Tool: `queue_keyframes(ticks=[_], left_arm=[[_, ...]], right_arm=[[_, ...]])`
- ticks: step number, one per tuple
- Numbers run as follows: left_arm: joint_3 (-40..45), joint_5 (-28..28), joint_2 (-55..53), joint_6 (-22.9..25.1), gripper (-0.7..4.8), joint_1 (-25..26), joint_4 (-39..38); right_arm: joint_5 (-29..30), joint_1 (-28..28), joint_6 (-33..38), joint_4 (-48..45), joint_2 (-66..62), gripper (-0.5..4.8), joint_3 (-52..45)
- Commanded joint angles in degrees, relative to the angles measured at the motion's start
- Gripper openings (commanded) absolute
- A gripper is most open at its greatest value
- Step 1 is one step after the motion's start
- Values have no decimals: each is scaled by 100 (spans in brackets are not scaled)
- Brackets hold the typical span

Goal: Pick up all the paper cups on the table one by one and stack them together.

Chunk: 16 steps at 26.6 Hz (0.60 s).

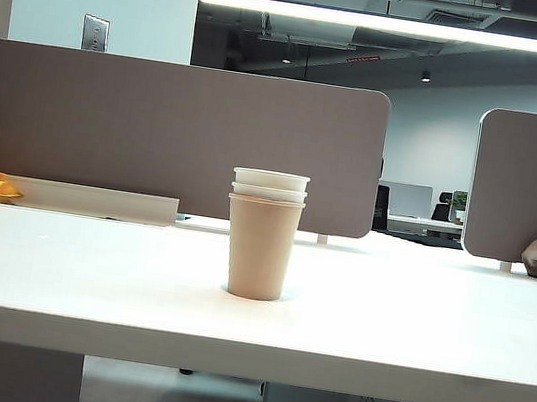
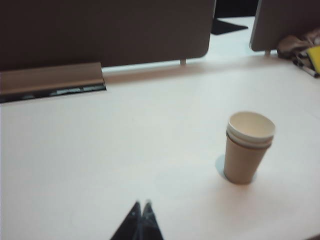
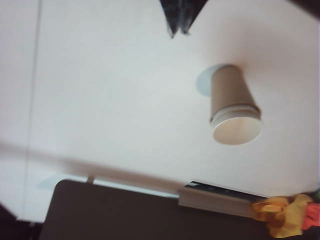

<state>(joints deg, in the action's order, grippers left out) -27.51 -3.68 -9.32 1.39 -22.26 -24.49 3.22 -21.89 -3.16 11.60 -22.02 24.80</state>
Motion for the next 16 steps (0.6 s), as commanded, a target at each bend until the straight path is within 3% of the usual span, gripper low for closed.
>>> queue_keyframes(ticks=[1, 7, 16], left_arm=[[337, -35, 101, 168, -6, 7, 855], [1091, -59, 238, 164, -6, 7, 2015], [1281, -59, 245, 162, -5, 9, 2050]], right_arm=[[-208, 2, -184, -647, 59, -1, -59], [-354, 2, -133, -1749, 262, -2, -627], [-328, 7, -136, -1753, 372, -1, -793]])
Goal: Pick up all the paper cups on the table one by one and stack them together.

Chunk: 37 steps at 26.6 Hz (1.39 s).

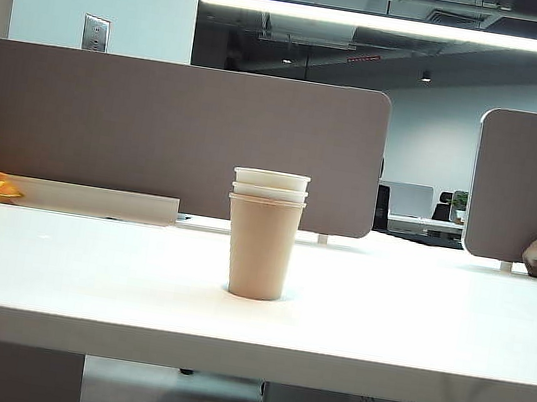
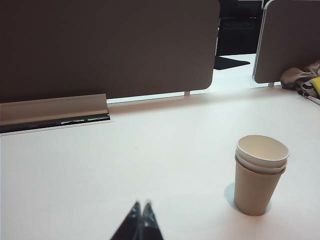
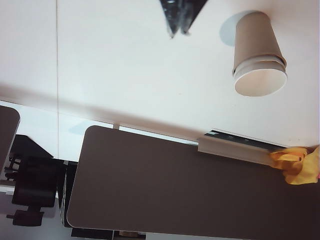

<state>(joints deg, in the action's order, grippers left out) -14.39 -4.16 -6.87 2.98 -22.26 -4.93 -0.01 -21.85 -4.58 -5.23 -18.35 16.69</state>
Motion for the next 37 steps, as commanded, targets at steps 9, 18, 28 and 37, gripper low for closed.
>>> queue_keyframes(ticks=[9, 18, 28, 37], left_arm=[[-31, -11, 0, 2, -6, 7, 74], [238, 33, 52, 2, -5, 11, 164], [796, 31, 72, 0, -5, 11, 883], [905, 33, 85, 2, -5, 11, 627]], right_arm=[[-7, 2, 7, -59, 4, -1, 17], [15, 107, 7, -37, 103, -1, -59], [-7, 1829, 7, 195, 1062, -1, -374], [-2, 2188, 7, 654, 1349, -1, -444]])
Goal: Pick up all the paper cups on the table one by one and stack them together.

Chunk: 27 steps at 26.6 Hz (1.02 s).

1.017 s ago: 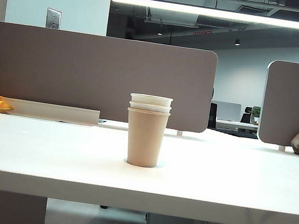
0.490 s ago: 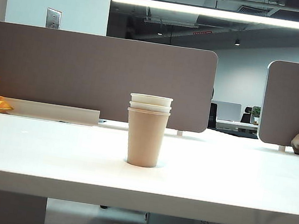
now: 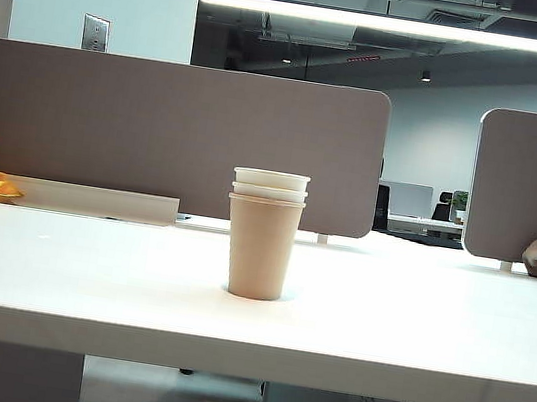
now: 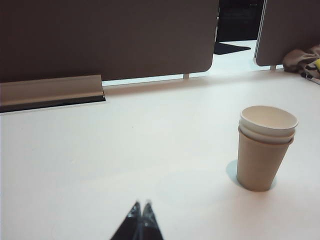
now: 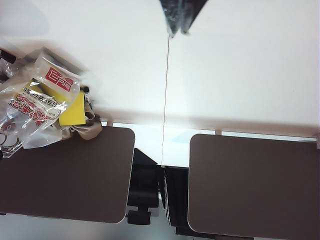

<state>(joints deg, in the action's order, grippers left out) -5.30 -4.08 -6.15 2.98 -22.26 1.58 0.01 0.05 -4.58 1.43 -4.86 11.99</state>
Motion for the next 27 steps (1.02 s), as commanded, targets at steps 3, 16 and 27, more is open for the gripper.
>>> queue_keyframes(ticks=[3, 16, 27], left_arm=[[79, 37, 299, 0, -5, 68, -72], [90, 221, 584, 0, -5, 1720, -236], [490, 160, 584, -2, -5, 2328, -590]], right_arm=[[-7, -2, 7, -20, 17, -1, 15], [-7, 232, 7, 2, 474, -1, -767], [-7, 232, 7, 221, 476, -1, -1193]])
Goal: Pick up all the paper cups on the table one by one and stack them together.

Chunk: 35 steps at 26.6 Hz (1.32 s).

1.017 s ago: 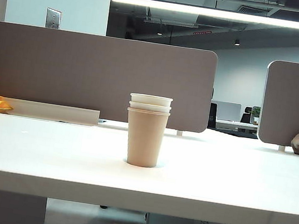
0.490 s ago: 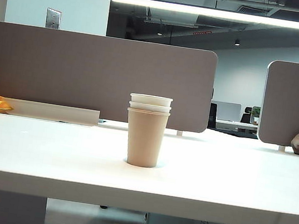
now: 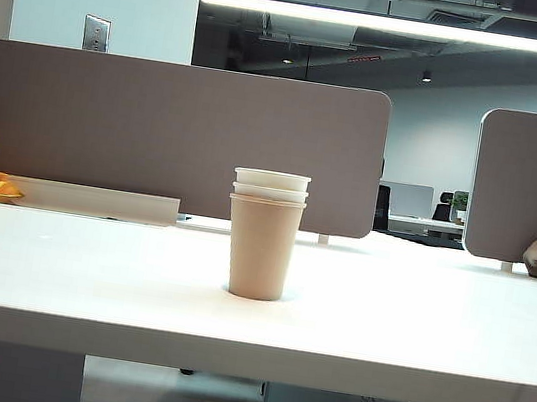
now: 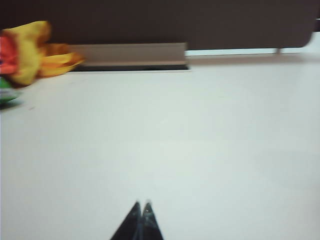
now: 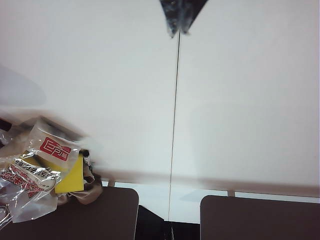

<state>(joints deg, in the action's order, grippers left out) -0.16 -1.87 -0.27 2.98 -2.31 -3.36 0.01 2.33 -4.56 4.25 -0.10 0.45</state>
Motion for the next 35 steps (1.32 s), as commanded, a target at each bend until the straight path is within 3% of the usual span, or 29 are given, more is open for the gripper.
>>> queue_keyframes(ticks=[1, 35], left_arm=[[-26, -63, -4, 0, -6, 389, -76], [-24, -87, -4, 0, -5, 385, -83]], right_arm=[[-4, 4, 4, -59, 0, -1, -39], [-2, 4, 4, 603, 0, -1, -39]])
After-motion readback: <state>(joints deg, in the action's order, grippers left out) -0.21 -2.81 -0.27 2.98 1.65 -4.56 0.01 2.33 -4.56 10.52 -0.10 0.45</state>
